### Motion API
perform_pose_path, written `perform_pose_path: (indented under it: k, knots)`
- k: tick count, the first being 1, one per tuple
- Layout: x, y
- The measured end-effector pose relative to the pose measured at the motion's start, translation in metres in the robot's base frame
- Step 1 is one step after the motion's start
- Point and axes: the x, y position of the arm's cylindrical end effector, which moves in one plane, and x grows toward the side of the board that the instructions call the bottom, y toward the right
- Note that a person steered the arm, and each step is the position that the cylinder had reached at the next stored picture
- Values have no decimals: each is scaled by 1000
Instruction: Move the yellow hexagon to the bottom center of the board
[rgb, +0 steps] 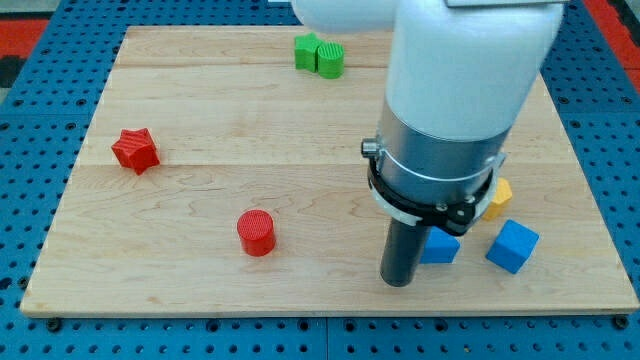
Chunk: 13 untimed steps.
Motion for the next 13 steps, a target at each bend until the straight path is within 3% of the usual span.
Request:
perform_pose_path:
  k: [2, 9, 12, 13]
  knots:
    - [-37, 0]
    - [-30, 62]
    - [-137, 70]
    - [-139, 113]
